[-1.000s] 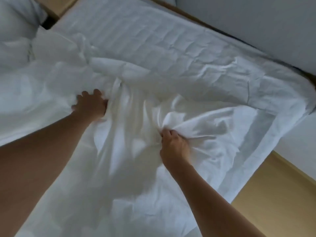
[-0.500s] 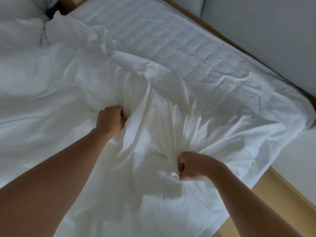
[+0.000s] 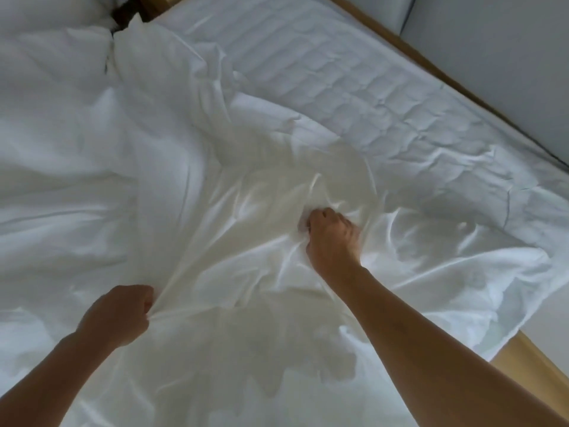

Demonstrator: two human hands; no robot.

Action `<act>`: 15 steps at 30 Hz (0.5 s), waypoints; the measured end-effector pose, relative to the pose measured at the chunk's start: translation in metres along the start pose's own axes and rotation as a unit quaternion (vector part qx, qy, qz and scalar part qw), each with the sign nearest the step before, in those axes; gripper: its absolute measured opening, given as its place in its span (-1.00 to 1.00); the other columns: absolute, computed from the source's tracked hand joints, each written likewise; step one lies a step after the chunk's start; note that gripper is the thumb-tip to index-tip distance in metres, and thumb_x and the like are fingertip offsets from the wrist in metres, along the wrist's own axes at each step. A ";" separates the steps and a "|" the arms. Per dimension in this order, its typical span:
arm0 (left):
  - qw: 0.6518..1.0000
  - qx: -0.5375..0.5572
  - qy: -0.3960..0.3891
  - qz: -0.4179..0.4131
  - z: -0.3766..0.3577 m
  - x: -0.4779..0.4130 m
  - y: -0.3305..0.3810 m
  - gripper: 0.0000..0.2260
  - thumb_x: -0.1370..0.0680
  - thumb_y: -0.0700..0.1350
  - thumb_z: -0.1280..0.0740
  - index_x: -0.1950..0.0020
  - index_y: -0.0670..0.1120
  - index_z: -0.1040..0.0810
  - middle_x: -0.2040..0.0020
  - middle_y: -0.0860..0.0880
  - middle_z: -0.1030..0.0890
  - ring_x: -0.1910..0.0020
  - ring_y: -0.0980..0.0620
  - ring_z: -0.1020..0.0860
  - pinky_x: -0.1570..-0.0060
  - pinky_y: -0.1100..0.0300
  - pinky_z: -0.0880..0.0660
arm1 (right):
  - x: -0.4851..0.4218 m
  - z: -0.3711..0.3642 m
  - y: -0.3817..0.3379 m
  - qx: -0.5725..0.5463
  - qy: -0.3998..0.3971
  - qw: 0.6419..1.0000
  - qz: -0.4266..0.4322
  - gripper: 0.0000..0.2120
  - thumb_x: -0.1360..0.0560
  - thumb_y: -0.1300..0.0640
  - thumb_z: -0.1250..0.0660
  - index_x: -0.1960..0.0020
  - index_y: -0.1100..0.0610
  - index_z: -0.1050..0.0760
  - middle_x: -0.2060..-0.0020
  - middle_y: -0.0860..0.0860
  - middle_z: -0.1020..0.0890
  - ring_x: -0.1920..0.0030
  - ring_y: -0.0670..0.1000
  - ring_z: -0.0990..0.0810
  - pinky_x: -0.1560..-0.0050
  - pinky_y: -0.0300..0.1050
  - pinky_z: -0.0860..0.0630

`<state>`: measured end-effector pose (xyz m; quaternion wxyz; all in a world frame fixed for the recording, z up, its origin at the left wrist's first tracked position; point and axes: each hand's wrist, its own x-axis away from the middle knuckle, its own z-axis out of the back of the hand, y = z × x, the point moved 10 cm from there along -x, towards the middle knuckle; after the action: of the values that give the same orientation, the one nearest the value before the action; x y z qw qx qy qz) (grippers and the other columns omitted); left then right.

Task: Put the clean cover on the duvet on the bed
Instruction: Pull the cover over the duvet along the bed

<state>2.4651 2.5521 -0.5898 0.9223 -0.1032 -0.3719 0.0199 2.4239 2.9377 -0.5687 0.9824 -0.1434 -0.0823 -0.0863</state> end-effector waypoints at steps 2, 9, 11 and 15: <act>0.997 -0.060 -0.038 0.001 0.010 0.000 0.002 -0.91 -0.44 -0.16 -0.28 0.20 0.04 -0.44 0.07 0.07 -0.59 0.01 0.00 -0.60 0.13 0.19 -0.46 | 0.005 -0.001 -0.009 -0.026 -0.022 0.999 0.030 -0.78 -0.49 0.31 -0.23 -0.06 0.11 -0.52 0.02 0.03 -0.58 -0.01 0.09 -0.60 0.00 -0.09 -0.48; 0.937 0.075 0.287 -0.185 0.165 0.009 0.123 -0.73 -0.50 -0.02 -0.46 -0.19 -0.01 -0.60 -0.07 -0.07 -0.61 -0.05 -0.17 -0.58 -0.09 -0.04 -0.45 | 0.112 -0.069 -0.056 -0.110 -0.514 0.839 0.139 -0.92 -0.49 0.16 -0.45 0.15 0.06 -0.57 0.27 -0.14 -0.60 0.25 -0.11 -0.54 0.26 -0.27 -0.43; 0.913 0.104 0.313 -0.241 0.181 0.009 0.164 -0.63 -0.50 -0.03 -0.49 -0.28 -0.05 -0.59 -0.15 -0.12 -0.58 -0.09 -0.22 -0.55 -0.09 -0.09 -0.47 | 0.126 -0.079 -0.058 -0.091 -0.583 0.794 0.146 -0.92 -0.47 0.15 -0.50 0.12 0.07 -0.60 0.26 -0.16 -0.57 0.21 -0.11 -0.52 0.23 -0.33 -0.39; 0.958 0.090 0.202 -0.182 0.152 -0.034 0.186 -0.80 -0.57 -0.17 -0.31 -0.18 -0.12 -0.57 -0.04 -0.13 -0.60 -0.03 -0.22 -0.59 -0.05 -0.10 -0.56 | 0.111 -0.076 -0.060 -0.053 -0.573 0.802 0.160 -0.73 -0.44 0.13 -0.50 0.33 -0.01 -0.46 0.38 -0.17 -0.48 0.35 -0.14 -0.42 0.29 -0.32 -0.35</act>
<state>2.3433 2.7567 -0.5444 0.9716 0.0476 -0.1875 -0.1365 2.5310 2.8423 -0.6035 0.7468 -0.2298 -0.6017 0.1658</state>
